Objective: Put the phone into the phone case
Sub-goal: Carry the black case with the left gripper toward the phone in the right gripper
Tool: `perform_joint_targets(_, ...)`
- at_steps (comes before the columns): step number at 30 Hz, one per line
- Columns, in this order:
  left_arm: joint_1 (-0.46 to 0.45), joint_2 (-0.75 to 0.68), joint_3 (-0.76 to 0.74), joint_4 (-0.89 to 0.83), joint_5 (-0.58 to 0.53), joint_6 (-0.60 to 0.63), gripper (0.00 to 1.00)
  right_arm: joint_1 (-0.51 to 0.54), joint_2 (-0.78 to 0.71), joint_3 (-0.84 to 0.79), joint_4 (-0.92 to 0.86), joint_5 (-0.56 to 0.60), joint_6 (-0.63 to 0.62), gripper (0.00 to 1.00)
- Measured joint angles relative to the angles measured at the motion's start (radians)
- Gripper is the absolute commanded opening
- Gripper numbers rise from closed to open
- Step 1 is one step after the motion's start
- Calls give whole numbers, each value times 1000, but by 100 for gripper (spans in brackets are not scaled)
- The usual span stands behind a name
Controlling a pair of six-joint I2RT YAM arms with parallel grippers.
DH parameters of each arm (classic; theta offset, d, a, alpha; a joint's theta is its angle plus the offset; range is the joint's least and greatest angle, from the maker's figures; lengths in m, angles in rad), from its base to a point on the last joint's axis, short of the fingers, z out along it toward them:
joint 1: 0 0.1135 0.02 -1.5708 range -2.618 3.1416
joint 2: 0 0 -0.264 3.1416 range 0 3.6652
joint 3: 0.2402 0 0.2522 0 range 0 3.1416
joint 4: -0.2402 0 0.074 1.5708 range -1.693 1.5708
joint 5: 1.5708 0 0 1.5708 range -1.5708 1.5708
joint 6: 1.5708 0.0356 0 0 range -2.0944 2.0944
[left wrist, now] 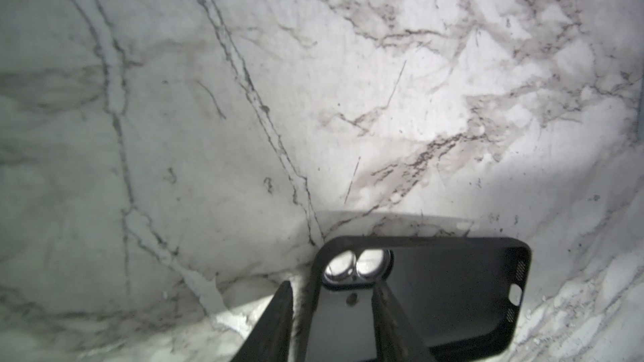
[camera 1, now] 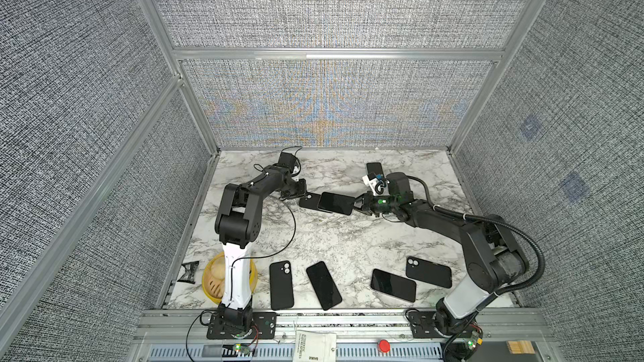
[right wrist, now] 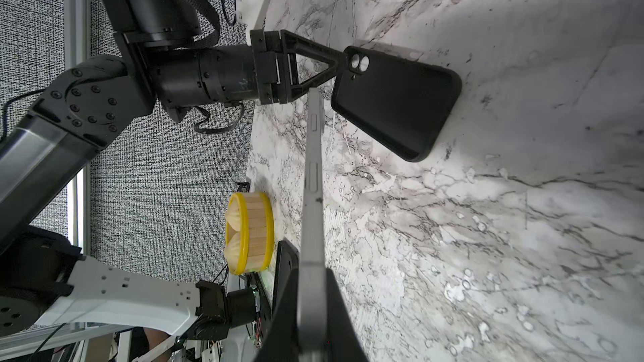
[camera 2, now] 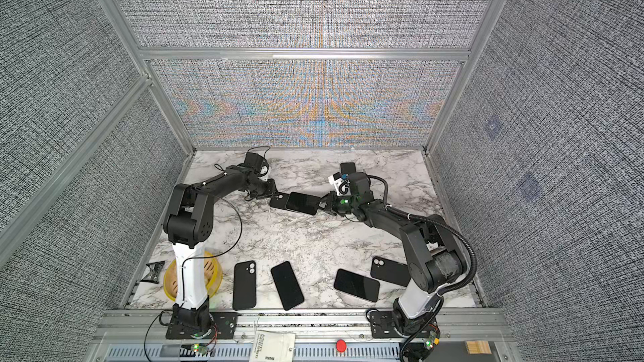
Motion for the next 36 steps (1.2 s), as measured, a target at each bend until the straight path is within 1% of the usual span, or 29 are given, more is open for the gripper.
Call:
perform_joint_targets(2,0,2,2,-12,-9,3,38,-11,-4,9,-28,-3,-12,0)
perform_joint_targets(7,-4,2,-11,-13,-47,23,25,-17,-4,29,-60,-6,-25,0)
perform_joint_targets(13,-31,-4,-26,-7,-78,35,12,-16,14,42,-74,-6,-25,0)
perform_joint_targets(19,-37,-34,-64,-17,-86,37,8,-11,24,44,-83,-5,-26,0)
perform_joint_targets(29,-66,-123,-155,-34,-122,28,7,-11,5,37,-104,-5,-54,0)
perform_joint_targets(32,-76,-174,-218,-19,-124,6,7,-11,-3,35,-128,-11,-74,0)
perform_joint_targets(36,-85,-243,-327,11,-118,-61,7,-11,-20,23,-157,-31,-89,0)
